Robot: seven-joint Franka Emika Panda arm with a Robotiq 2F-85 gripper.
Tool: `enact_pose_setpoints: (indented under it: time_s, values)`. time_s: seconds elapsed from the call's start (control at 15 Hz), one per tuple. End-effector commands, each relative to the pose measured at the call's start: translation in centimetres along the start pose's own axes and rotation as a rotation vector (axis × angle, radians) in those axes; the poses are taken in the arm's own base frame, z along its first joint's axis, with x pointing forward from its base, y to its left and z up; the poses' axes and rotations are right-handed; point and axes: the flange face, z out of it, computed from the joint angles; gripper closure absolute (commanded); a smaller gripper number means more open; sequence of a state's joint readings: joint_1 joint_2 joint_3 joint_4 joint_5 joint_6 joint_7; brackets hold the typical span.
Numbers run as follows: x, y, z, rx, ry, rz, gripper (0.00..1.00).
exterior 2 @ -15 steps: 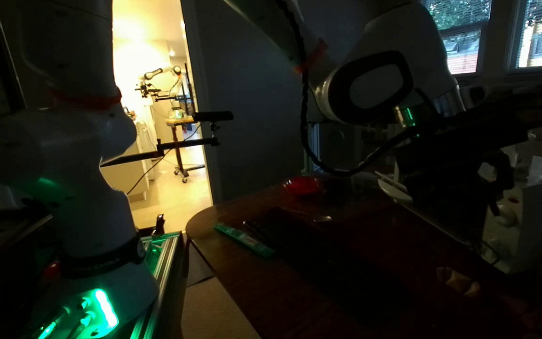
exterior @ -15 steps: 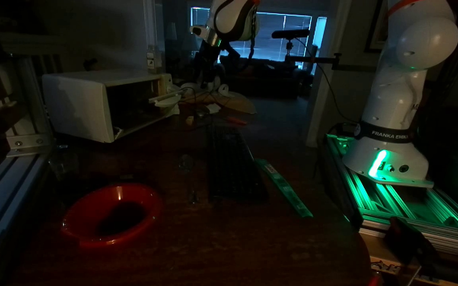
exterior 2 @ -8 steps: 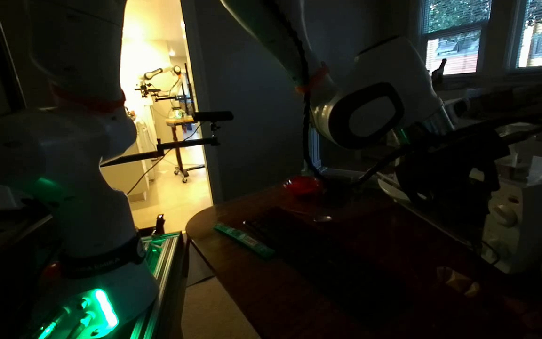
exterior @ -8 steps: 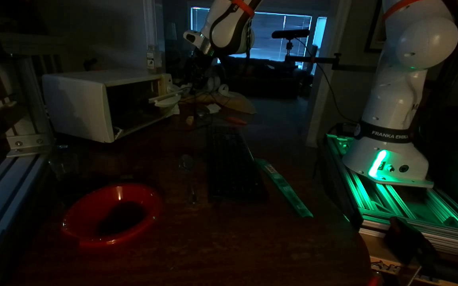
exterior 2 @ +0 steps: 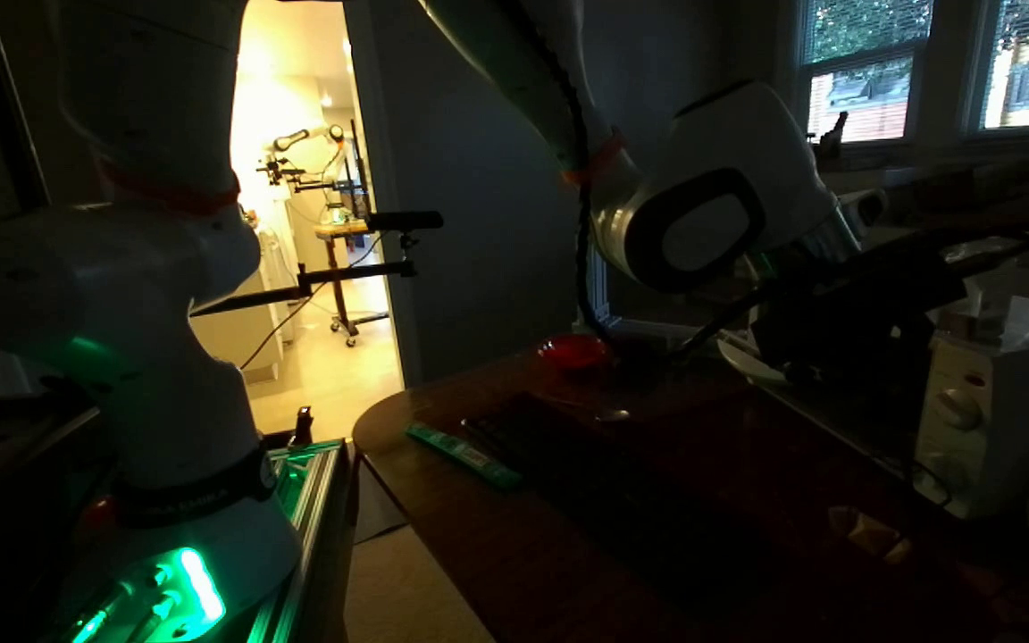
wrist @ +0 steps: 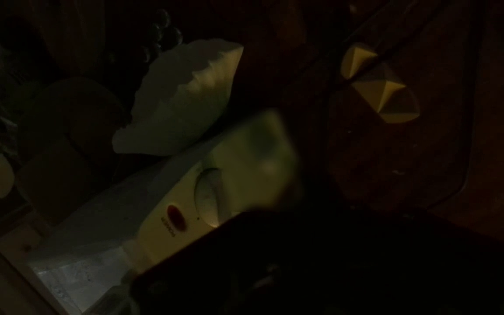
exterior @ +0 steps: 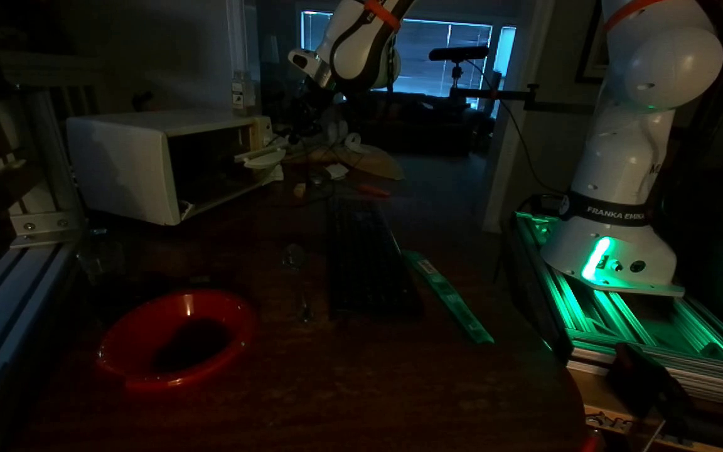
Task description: Move the mouse cable to the left and place the mouse on the right
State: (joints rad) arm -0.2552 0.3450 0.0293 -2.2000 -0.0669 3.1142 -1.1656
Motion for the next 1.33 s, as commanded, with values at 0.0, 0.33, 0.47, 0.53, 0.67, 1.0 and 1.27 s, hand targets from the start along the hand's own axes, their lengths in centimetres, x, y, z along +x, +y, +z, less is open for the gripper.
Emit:
enact_pose_setpoints:
  time_s: [0.0, 0.33, 0.47, 0.53, 0.67, 1.0, 1.27]
  values:
    - [-0.4, -0.1, -0.6, -0.011, -0.009, -0.032, 1.0]
    - [-1.8, 0.4, -1.6, -0.004, -0.045, 0.016, 0.99]
    - [-2.9, 0.4, -2.4, 0.008, -0.061, 0.068, 0.99]
    - [-3.5, 0.4, -2.8, 0.008, -0.068, 0.089, 0.99]
    - [-4.8, 0.5, -3.9, 0.001, -0.09, 0.136, 0.99]
    - [-7.5, 0.2, -7.0, 0.017, -0.142, 0.267, 0.99]
    - [-8.8, 0.2, -9.4, -0.001, -0.151, 0.384, 0.99]
